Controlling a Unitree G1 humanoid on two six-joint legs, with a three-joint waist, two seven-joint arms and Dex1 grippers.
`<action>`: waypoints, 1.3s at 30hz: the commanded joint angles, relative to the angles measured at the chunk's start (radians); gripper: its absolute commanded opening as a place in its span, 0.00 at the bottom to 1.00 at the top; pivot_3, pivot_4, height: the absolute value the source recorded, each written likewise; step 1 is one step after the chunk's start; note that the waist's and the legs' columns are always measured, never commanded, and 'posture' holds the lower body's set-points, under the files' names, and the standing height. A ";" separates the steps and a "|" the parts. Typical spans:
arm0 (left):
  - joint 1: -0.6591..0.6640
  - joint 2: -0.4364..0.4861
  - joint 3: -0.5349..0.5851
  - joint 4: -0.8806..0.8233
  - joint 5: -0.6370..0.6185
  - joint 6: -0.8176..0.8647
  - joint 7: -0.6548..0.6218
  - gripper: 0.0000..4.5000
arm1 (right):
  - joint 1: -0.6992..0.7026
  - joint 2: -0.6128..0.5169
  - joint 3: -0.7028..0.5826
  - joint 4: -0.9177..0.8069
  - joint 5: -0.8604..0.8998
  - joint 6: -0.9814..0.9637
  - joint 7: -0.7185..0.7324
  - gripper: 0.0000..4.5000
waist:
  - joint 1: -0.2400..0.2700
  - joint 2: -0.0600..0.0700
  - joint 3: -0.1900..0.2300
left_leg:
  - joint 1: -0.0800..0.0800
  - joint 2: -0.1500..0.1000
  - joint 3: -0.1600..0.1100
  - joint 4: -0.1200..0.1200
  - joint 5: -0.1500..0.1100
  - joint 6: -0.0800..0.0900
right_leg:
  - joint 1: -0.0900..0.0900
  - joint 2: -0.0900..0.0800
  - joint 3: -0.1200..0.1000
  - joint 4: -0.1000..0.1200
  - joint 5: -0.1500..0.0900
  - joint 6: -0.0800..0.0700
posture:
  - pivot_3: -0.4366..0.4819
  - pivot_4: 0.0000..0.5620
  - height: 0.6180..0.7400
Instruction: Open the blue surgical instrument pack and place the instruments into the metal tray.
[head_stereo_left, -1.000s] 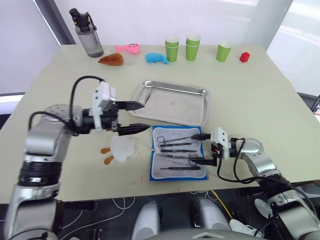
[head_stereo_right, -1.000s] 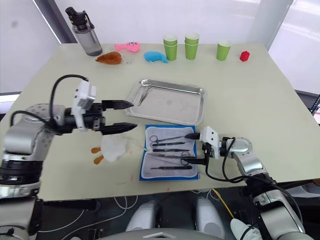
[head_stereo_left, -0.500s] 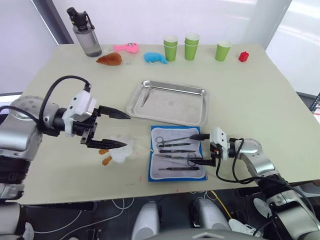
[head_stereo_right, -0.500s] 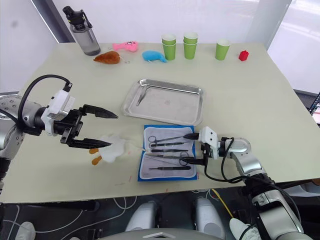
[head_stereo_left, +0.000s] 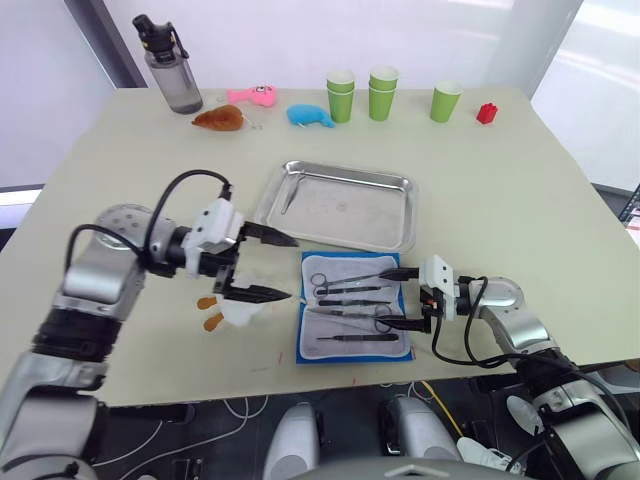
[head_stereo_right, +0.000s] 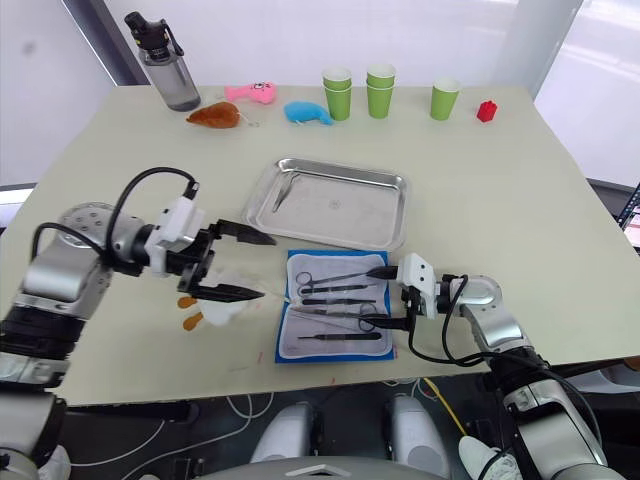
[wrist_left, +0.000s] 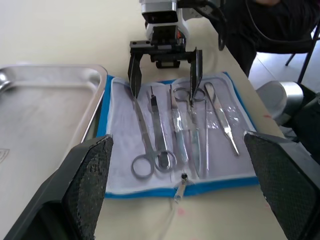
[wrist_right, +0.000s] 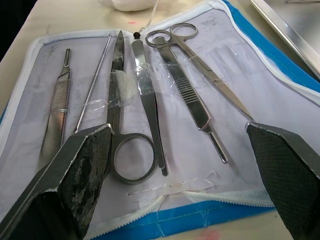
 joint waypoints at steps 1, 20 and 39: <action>-0.014 -0.053 -0.012 -0.016 0.047 -0.005 0.020 0.84 | 0.050 -0.014 0.058 0.136 -0.114 0.055 -0.051 1.00 | -0.001 0.000 0.000 | 0.000 0.000 0.000 0.000 0.000 0.000 | 0.000 0.000 0.000 0.000 0.000 0.000 | 0.48 0.27 0.95; -0.062 -0.280 -0.119 0.220 0.373 -0.141 0.151 0.23 | 0.041 -0.012 0.055 0.136 -0.115 0.061 -0.056 1.00 | -0.001 -0.002 -0.002 | 0.001 -0.002 -0.001 0.000 0.000 0.000 | 0.000 0.003 0.001 0.001 0.002 -0.002 | 0.48 0.27 0.95; -0.075 -0.307 -0.164 0.299 0.495 -0.156 0.202 0.23 | 0.052 -0.009 0.055 0.121 -0.112 0.067 -0.062 1.00 | 0.000 0.001 -0.009 | 0.002 -0.001 -0.001 0.000 0.000 0.000 | 0.002 0.003 0.001 0.001 0.002 -0.003 | 0.48 0.27 0.95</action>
